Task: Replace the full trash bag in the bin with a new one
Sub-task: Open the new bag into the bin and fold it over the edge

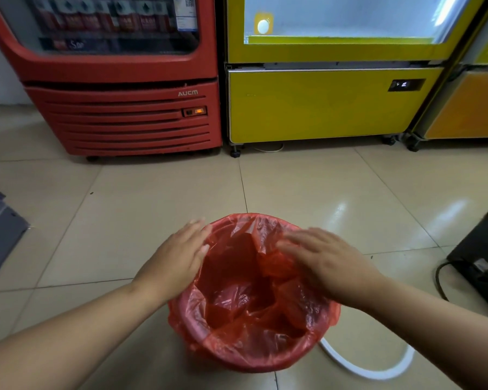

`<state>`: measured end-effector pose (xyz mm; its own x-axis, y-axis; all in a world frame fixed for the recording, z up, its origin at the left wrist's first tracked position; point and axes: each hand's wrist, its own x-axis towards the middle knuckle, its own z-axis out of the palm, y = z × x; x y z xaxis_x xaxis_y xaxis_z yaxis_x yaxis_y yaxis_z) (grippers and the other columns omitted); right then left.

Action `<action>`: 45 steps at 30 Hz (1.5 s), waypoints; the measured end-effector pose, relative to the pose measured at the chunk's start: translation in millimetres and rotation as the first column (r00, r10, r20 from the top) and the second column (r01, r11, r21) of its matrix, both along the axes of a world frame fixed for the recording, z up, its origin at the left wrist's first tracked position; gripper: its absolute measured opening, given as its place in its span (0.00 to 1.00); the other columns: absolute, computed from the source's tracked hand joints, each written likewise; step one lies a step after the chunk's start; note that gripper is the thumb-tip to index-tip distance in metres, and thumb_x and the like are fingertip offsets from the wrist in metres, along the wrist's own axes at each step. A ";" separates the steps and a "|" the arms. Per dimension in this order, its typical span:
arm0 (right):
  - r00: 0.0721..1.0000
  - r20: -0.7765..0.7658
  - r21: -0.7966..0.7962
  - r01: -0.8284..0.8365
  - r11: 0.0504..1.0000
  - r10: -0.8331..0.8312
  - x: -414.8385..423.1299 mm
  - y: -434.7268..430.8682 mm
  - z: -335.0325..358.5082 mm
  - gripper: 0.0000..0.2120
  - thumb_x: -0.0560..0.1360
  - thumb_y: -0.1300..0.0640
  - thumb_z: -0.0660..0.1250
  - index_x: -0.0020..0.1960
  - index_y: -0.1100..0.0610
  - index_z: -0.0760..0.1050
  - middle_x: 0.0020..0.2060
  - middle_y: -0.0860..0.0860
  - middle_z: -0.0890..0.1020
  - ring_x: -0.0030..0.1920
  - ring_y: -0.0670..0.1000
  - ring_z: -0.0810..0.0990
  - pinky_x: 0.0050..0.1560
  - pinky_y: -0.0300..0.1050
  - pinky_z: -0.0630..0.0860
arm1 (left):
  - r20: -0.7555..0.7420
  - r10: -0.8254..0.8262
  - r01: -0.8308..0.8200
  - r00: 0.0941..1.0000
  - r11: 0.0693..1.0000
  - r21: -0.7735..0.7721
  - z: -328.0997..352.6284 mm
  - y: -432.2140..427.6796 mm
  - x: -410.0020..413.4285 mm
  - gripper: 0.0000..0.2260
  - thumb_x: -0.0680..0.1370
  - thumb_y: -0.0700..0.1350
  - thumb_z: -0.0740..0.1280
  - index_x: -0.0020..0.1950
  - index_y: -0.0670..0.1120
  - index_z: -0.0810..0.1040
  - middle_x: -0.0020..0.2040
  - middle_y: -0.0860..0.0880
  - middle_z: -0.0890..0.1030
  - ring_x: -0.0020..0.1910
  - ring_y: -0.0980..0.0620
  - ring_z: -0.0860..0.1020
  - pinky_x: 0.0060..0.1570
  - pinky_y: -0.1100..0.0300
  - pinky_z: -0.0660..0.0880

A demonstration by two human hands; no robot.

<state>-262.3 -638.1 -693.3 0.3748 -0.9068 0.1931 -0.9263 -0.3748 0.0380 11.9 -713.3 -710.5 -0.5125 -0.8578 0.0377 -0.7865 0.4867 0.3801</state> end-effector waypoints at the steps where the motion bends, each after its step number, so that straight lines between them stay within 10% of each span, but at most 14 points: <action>1: 0.979 -0.138 0.011 -0.150 0.989 0.150 2.7 -3.7 -3.7 0.20 0.75 0.52 0.52 0.59 0.47 0.80 0.58 0.47 0.82 0.60 0.49 0.80 0.67 0.49 0.70 | 0.097 -0.114 0.117 0.989 0.993 -0.022 5.0 0.6 -2.2 0.33 0.73 0.60 0.38 0.75 0.50 0.59 0.77 0.52 0.57 0.76 0.55 0.51 0.70 0.64 0.41; 6: 0.866 -0.443 0.437 -0.015 0.899 0.230 38.4 -23.3 -4.4 0.25 0.80 0.44 0.46 0.73 0.51 0.63 0.75 0.50 0.62 0.77 0.49 0.53 0.74 0.53 0.36 | 0.529 -0.285 0.308 0.799 0.950 0.048 7.2 -0.5 -11.2 0.27 0.77 0.60 0.41 0.75 0.55 0.56 0.78 0.55 0.53 0.77 0.54 0.45 0.73 0.57 0.37; 16: 0.576 -0.792 0.461 0.347 0.817 0.202 31.8 -30.2 -24.7 0.34 0.77 0.34 0.43 0.77 0.48 0.44 0.78 0.48 0.48 0.77 0.49 0.43 0.72 0.57 0.31 | 0.714 -0.295 0.283 0.635 0.949 0.141 5.7 1.3 -11.5 0.24 0.80 0.58 0.47 0.75 0.53 0.58 0.78 0.52 0.51 0.77 0.52 0.40 0.73 0.51 0.36; 22: 0.868 -0.448 0.522 0.060 0.851 0.213 41.3 -13.6 -4.4 0.26 0.80 0.44 0.50 0.74 0.53 0.63 0.74 0.51 0.64 0.76 0.52 0.56 0.75 0.54 0.37 | 0.604 -0.380 0.326 0.700 0.923 0.203 9.0 8.2 -15.0 0.23 0.80 0.59 0.48 0.73 0.54 0.62 0.76 0.54 0.59 0.77 0.54 0.48 0.74 0.51 0.38; 26: 0.786 -0.527 0.670 0.149 0.728 0.324 45.4 3.1 -19.1 0.19 0.81 0.50 0.51 0.68 0.50 0.70 0.66 0.52 0.76 0.70 0.55 0.67 0.74 0.60 0.42 | 0.525 -0.522 0.342 0.673 0.848 0.404 9.5 23.9 -17.4 0.23 0.79 0.62 0.47 0.70 0.57 0.67 0.72 0.55 0.68 0.75 0.54 0.60 0.74 0.49 0.42; 32: 0.672 -0.589 0.789 0.357 0.501 0.449 55.3 -5.5 -15.6 0.23 0.80 0.50 0.52 0.75 0.44 0.55 0.76 0.49 0.59 0.76 0.55 0.52 0.74 0.65 0.40 | 0.567 -0.591 0.354 0.574 0.803 0.479 4.1 31.6 -15.1 0.24 0.77 0.65 0.45 0.67 0.60 0.70 0.68 0.58 0.74 0.73 0.52 0.64 0.73 0.44 0.41; 43: 0.929 -0.260 0.847 0.090 0.524 0.262 54.9 21.5 -1.5 0.27 0.81 0.43 0.44 0.71 0.56 0.68 0.67 0.56 0.73 0.72 0.55 0.64 0.76 0.56 0.42 | 0.412 -0.679 0.380 0.608 0.704 0.600 12.1 42.8 -12.3 0.22 0.76 0.66 0.49 0.65 0.62 0.70 0.65 0.58 0.76 0.68 0.55 0.70 0.74 0.42 0.43; 45: 0.973 -0.152 0.803 0.021 0.596 0.171 51.4 24.0 4.6 0.30 0.80 0.40 0.46 0.59 0.61 0.76 0.56 0.59 0.80 0.61 0.58 0.74 0.74 0.54 0.57 | 0.416 -0.691 0.389 0.591 0.696 0.603 12.9 44.0 -13.7 0.23 0.76 0.67 0.48 0.64 0.61 0.71 0.65 0.57 0.77 0.67 0.55 0.71 0.74 0.42 0.43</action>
